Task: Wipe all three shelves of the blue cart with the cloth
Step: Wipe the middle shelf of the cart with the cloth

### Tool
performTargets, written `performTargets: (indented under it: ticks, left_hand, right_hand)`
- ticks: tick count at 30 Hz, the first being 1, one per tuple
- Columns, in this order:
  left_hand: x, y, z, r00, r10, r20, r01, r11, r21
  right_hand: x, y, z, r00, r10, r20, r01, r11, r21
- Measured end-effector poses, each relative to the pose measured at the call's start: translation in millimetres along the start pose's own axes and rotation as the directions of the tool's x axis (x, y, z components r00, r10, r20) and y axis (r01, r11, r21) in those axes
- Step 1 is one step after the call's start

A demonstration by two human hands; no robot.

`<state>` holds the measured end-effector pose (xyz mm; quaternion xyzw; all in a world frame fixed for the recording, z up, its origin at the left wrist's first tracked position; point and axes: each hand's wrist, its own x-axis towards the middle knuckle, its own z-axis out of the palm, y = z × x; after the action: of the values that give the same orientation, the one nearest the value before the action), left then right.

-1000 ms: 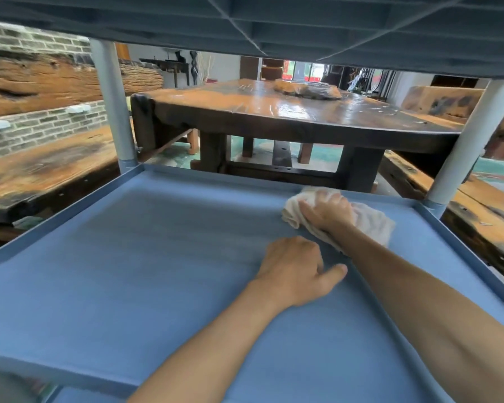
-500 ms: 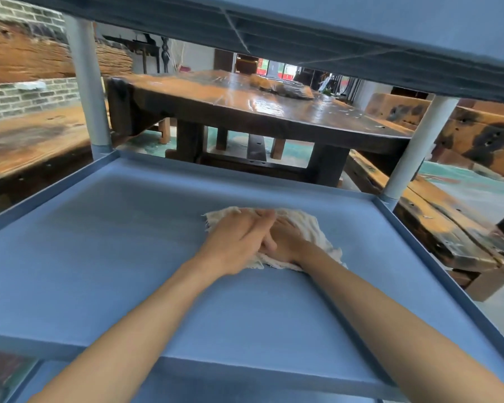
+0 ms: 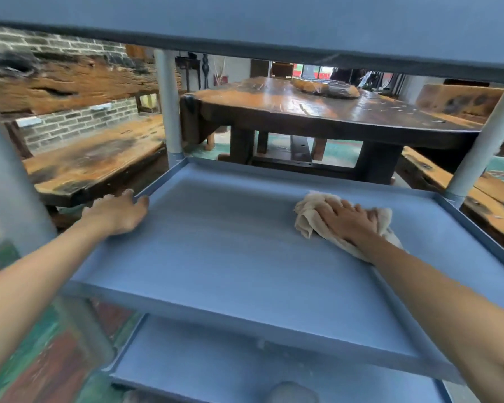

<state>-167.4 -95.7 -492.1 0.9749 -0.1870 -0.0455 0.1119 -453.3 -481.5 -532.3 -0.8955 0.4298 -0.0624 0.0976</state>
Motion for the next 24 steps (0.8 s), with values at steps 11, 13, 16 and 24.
performTargets:
  ticks: [11,13,16,24]
  left_hand:
    - [-25,-27,-2,0.999,0.025,0.045,-0.016,0.978,-0.207]
    - [-25,-26,0,1.000,-0.006,0.021,0.011,0.966,-0.257]
    - [-27,-26,-1,0.997,-0.065,0.035,0.073,0.931,-0.357]
    - [-19,-28,0,0.992,-0.125,0.008,0.112,0.857,-0.503]
  right_hand:
    - [-13,-35,5,0.990,0.144,-0.007,-0.144,0.989,0.046]
    - [-2,-47,12,0.990,0.141,-0.025,-0.138,0.987,0.083]
    - [15,-87,6,0.992,-0.121,0.019,0.116,0.979,0.167]
    - [57,-256,18,0.988,-0.130,0.083,0.121,0.988,0.100]
